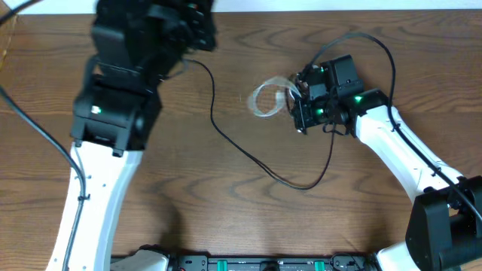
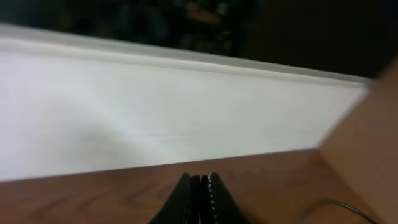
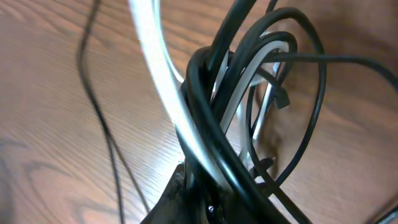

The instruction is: Untangle cables

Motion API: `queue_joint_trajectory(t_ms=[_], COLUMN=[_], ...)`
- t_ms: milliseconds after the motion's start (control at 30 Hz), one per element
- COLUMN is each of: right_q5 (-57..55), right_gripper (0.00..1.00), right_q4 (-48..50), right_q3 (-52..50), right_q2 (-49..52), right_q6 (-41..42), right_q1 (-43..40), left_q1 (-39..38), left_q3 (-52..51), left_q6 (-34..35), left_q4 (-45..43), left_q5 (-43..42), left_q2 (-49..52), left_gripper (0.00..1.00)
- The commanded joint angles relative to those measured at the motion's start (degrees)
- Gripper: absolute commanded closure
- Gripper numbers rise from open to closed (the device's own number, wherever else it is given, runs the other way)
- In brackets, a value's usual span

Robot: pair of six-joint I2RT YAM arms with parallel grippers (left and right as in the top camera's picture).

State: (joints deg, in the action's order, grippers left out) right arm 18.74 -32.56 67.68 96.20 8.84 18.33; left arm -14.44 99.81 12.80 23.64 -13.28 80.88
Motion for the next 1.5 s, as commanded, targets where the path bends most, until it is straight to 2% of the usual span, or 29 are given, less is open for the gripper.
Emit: queue_joint_trajectory(t_ms=[0, 100, 200, 433, 500, 567, 633, 667, 733, 933, 1067, 1233, 1400, 1467], right_q5=[0.6, 5.9, 7.3, 1.9, 3.1, 4.9, 5.9, 6.1, 5.9, 5.0, 14.0, 8.9, 4.7, 4.7], right_gripper=[0.99, 0.99, 0.99, 0.99, 0.97, 0.88, 0.65, 0.57, 0.53, 0.51, 0.46, 0.46, 0.52, 0.59], right_q4=[0.0, 0.3, 0.7, -1.4, -1.2, -0.8, -0.9, -1.1, -1.7, -2.6, -2.6, -5.6, -6.2, -5.3], right_q3=[-1.7, -1.7, -1.7, -1.7, -1.7, -1.7, -1.7, -1.7, -1.7, -1.6, -0.8, -0.5, -0.5, -0.5], right_q2=[0.2, 0.2, 0.2, 0.2, 0.2, 0.2, 0.2, 0.2, 0.2, 0.0, 0.0, -0.3, -0.3, -0.3], right_q6=[1.1, -1.4, 0.1, 17.0, 17.9, 18.0, 19.2, 19.4, 19.7, 21.5, 14.3, 14.6, 14.8, 14.6], right_q1=[-0.7, -0.5, 0.0, 0.2, 0.5, 0.9, 1.4, 1.6, 1.6, -2.1, -5.1, -7.7, -8.1, -8.1], left_q1=[4.5, 5.0, 4.7, 4.7, 4.7, 4.7, 4.7, 4.7, 4.7, 4.7, 3.5, 1.1, -1.1, -1.8], left_q3=[1.0, 1.0, 1.0, 0.7, 0.6, 0.5, 0.5, 0.5, 0.5, 0.5, -0.2, -1.1, -1.2, -1.2], left_q6=[1.9, 1.9, 1.9, 1.9, 1.8, 0.6, 0.1, 0.1, -0.1, -0.1, -2.4, -2.7, -2.7, -2.7], left_q4=[3.0, 7.4, 12.9, 25.4, 28.0, 30.4, 32.2, 33.0, 34.1, 35.8, 36.1, 36.0, 36.3, 36.3], left_q5=[0.5, 0.4, 0.3, 0.3, 0.3, 0.3, 0.3, 0.3, 0.3, 0.2, 0.2, 0.2, -5.8, -6.7], left_q2=[-0.8, -0.5, 0.0, 1.4, 1.7, 2.3, 3.1, 3.6, 4.5, 6.4, 6.7, 7.0, 8.7, 9.5], left_gripper=[0.93, 0.93, 0.93, 0.93, 0.93, 0.93, 0.93, 0.93, 0.93, 0.93, 0.93, 0.93, 0.93, 0.93])
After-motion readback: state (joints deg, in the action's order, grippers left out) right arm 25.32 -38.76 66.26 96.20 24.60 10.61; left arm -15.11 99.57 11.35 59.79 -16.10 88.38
